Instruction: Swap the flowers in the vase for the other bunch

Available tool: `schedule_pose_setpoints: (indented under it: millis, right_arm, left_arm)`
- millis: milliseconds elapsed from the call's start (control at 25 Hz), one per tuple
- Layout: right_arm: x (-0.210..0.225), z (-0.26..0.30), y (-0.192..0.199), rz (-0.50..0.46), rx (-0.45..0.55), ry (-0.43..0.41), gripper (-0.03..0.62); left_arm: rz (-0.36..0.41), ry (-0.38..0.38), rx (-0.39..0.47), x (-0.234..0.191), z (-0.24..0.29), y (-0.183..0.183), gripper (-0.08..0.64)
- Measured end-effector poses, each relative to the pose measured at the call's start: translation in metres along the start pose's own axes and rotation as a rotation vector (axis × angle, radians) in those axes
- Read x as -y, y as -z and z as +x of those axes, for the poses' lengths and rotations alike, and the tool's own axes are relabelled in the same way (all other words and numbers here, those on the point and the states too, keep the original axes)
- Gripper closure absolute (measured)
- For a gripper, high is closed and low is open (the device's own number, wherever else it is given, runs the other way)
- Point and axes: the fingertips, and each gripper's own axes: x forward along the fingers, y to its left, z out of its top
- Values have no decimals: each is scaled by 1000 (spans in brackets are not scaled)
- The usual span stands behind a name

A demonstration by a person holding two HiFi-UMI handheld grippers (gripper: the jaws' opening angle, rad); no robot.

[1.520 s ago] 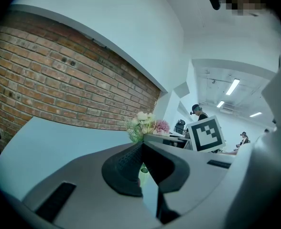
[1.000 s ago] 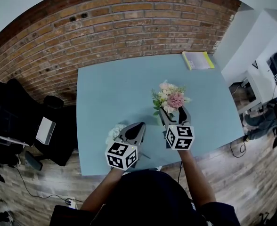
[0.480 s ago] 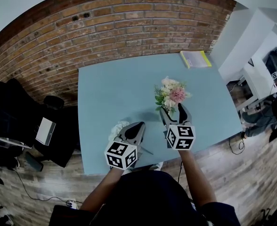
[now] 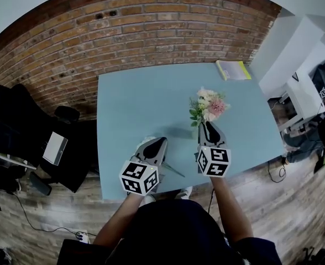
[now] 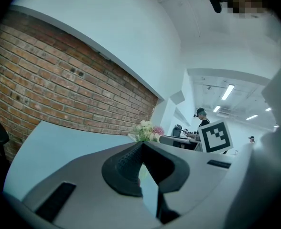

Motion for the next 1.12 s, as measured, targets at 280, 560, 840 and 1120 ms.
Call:
schedule_pose_setpoints:
  millis: [280, 560, 840, 1120]
  right_arm:
    - [-19, -10, -4, 14, 5, -3, 563]
    - [-46, -17, -8, 34, 0, -30, 580]
    - [-70, -28, -12, 28, 27, -52, 580]
    - [-80, -39, -9, 12, 32, -74, 580]
  left_arm:
    - [-3, -23, 24, -6, -23, -3, 555]
    - [9, -29, 24, -13, -49, -2, 555]
    - [44, -17, 18, -18, -67, -2, 555]
    - [55, 1, 16, -15, -67, 0, 555]
